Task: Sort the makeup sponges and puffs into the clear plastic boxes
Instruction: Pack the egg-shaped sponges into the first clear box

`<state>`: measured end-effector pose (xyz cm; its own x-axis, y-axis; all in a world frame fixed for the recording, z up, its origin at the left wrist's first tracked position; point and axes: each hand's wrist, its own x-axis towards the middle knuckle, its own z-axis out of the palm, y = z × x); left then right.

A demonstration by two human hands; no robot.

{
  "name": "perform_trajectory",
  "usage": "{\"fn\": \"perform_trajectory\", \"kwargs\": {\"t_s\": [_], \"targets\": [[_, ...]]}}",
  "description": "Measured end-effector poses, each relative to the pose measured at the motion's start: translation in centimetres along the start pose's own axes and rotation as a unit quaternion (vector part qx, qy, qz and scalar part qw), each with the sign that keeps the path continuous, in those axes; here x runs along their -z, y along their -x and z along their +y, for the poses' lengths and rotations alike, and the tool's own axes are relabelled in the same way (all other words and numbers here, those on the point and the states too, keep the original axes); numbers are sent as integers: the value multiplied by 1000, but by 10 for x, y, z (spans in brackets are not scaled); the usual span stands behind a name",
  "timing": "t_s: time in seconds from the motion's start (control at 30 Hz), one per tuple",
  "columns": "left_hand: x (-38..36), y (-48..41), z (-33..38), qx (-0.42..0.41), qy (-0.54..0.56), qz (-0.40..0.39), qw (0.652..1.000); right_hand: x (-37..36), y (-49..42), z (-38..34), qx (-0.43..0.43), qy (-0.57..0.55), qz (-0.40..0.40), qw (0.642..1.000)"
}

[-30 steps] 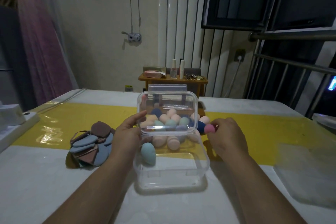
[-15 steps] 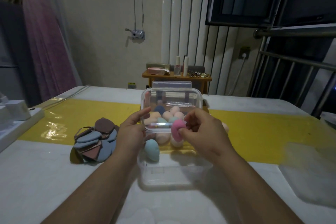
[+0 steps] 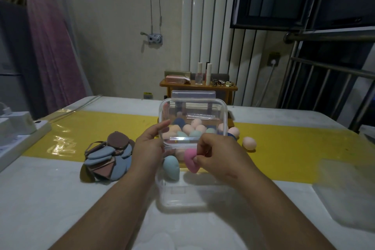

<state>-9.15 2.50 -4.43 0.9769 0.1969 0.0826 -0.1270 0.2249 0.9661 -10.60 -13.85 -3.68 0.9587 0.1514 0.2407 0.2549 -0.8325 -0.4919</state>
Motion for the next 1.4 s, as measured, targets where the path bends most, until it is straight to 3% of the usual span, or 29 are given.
{"fn": "perform_trajectory", "kwargs": {"t_s": [0.77, 1.07, 1.27, 1.4], "targets": [[0, -2, -2, 21, 17, 16, 999, -4, -7, -10, 6, 92, -121, 988], [0, -2, 0, 17, 17, 10, 1000, -2, -6, -1, 14, 41, -57, 997], [2, -3, -1, 10, -1, 4, 1000, 7, -9, 20, -34, -103, 150, 983], [3, -3, -2, 8, -4, 9, 1000, 4, -15, 36, -84, -161, 227, 957]]}}
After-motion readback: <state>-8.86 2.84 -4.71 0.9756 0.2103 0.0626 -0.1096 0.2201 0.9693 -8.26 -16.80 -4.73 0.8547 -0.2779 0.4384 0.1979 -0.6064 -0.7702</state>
